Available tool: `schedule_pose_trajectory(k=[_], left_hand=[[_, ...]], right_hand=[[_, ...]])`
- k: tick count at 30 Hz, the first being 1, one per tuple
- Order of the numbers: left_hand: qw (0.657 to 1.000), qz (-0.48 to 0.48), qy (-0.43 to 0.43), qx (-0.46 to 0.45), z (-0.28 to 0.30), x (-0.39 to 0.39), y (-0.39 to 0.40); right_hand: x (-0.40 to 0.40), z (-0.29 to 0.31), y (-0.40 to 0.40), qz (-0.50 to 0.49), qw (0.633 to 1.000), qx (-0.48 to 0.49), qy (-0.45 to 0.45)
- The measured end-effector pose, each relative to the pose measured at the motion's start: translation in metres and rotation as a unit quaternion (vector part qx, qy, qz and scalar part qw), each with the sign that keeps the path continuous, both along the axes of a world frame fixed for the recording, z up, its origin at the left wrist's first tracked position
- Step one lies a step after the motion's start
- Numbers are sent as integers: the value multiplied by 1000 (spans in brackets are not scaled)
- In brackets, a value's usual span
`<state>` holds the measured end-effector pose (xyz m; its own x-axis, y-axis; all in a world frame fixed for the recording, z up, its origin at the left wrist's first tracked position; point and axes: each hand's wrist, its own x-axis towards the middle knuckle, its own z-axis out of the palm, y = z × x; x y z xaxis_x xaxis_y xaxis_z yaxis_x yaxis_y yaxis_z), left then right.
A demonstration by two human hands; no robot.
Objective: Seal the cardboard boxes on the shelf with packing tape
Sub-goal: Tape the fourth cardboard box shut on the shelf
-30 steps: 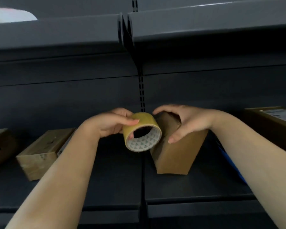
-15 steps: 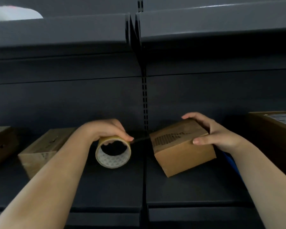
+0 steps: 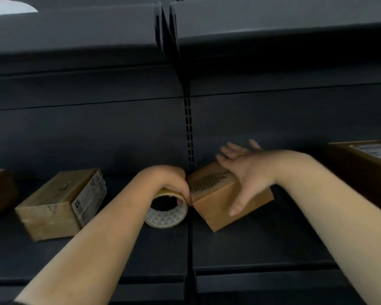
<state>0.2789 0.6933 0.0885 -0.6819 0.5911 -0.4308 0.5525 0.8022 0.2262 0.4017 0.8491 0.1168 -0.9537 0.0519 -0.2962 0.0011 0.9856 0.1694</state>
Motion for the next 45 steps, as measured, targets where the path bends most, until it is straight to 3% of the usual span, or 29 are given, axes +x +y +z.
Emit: schedule_pose_trajectory(k=[2,5,8,10,12,14,16,17,22,25,27,29,33,35,37,41,43,45], left_hand=[[1000,-5,13,-7,-1,4,4],[1000,-7,28,-5,-2,6,5],[1000,0,11,27,-1,-2,-9],[994,7,-38,106,0,-9,-31],[959,1,-148,242,-1,-15,-58],[880,-16,-269,391,-2,-17,-82],[822,-45,-314,473,5,-19,-97],[815,-56,-316,483,12,-19,-101],[881,-12,-251,400,39,-9,-98],[941,19,-142,307,36,1,-80],[958,37,-88,269,30,7,-61],[965,46,-62,249,28,12,-41],[978,51,-32,200,36,15,-21],[979,51,-36,194,36,13,-23],[978,51,-41,200,33,12,-27],[964,21,-106,242,28,12,-42],[953,7,-152,263,28,11,-54],[945,-23,-193,265,30,9,-64]], right_hand=[[-15,-4,-28,36,998,51,-15],[-31,-9,-45,77,996,48,-17],[-31,-14,-33,77,996,-38,8],[-24,-19,-18,68,988,-136,20],[-17,-21,-3,77,971,-221,46],[-11,-19,6,85,935,-333,82],[-7,-18,7,93,889,-433,117],[-5,-18,8,102,865,-473,131],[2,-30,11,124,708,-663,211],[2,-55,6,115,649,-719,222],[4,-70,6,91,625,-741,226],[9,-71,12,76,639,-732,221],[17,-41,27,62,775,-605,172],[14,-29,28,55,823,-548,141],[11,-31,23,46,819,-559,118],[11,-48,15,26,746,-650,144],[12,-39,17,36,760,-630,155],[13,-22,18,56,813,-560,150]])
